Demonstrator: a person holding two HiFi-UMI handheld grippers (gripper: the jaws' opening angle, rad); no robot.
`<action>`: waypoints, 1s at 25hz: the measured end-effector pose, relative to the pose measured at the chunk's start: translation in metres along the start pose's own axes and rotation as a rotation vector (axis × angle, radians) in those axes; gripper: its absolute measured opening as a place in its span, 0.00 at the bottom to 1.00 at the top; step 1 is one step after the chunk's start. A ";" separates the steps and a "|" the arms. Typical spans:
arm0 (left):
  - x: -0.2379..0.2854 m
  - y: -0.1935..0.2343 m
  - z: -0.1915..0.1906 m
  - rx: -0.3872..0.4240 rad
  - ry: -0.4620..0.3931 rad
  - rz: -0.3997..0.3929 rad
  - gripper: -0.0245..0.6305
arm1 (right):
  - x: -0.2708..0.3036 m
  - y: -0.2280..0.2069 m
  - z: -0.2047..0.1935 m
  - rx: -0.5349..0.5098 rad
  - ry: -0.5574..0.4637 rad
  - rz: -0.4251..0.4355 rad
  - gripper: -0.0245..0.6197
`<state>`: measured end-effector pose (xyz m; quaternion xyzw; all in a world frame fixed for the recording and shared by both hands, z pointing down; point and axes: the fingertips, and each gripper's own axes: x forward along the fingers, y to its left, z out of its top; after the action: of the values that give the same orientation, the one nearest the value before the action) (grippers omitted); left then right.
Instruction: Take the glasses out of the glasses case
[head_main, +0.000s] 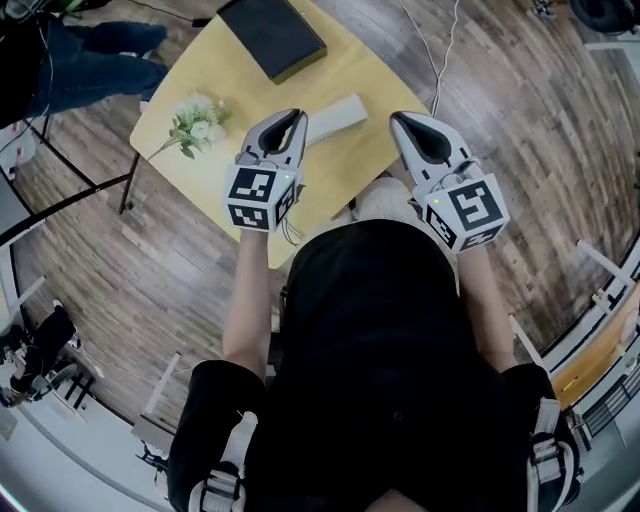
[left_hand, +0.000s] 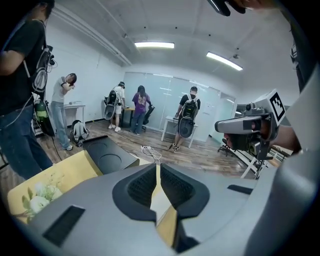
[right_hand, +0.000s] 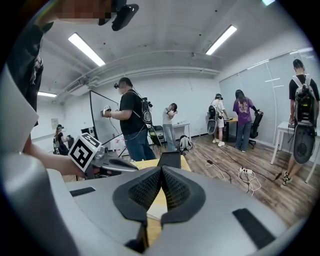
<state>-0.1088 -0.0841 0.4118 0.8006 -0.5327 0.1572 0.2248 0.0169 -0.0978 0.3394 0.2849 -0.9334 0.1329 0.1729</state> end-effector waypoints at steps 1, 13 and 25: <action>0.003 0.003 -0.005 0.006 0.014 -0.011 0.07 | 0.004 0.001 -0.003 -0.002 0.010 -0.008 0.06; 0.030 0.014 -0.061 0.045 0.166 -0.077 0.07 | 0.020 0.003 -0.044 0.044 0.107 -0.058 0.07; 0.055 0.011 -0.099 0.112 0.286 -0.123 0.17 | 0.038 -0.012 -0.075 0.068 0.158 -0.042 0.07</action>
<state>-0.0990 -0.0788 0.5247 0.8124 -0.4356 0.2850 0.2628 0.0129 -0.0996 0.4245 0.2988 -0.9056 0.1830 0.2389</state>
